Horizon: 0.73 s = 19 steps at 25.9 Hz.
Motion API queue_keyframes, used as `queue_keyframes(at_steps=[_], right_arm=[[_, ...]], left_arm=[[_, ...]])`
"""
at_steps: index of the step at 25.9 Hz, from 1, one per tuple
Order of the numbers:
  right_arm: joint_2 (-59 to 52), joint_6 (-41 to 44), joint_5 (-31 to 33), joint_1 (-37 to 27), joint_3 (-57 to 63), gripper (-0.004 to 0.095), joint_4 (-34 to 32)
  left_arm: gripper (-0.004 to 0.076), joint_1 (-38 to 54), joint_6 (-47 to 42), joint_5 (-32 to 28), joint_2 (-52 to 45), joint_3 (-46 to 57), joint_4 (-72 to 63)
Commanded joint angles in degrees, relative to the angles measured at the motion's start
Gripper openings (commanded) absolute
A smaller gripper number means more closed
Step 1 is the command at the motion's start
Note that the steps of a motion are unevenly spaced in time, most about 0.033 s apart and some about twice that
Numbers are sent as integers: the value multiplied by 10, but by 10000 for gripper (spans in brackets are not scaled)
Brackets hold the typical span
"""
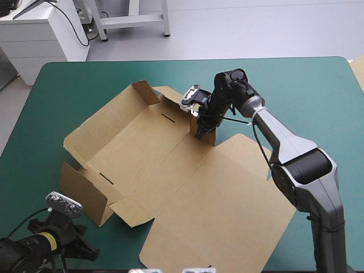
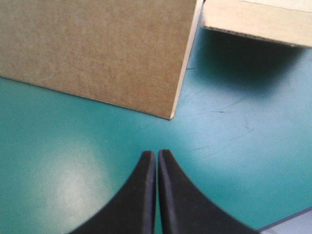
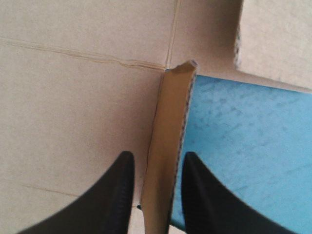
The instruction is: Fold the box
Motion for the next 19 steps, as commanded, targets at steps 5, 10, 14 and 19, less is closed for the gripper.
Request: queue_keyframes(at_steps=[5,10,14,19], right_arm=[[-29,-50,-4,1,-32,-21,-22],[-29,-136,-4,1,-77,-21,-36],[-29,-228,-14,1,-91,-21,-12],[-29,-361,-27,1,-92,-21,77]], left_arm=[[-8,-4,-7,-19,3,-14,-1],[-8,-4,-3,-19,3,-14,-1],[-8,-4,-4,-19,3,-14,-1],[-8,-4,-3,-19,3,-14,-1]])
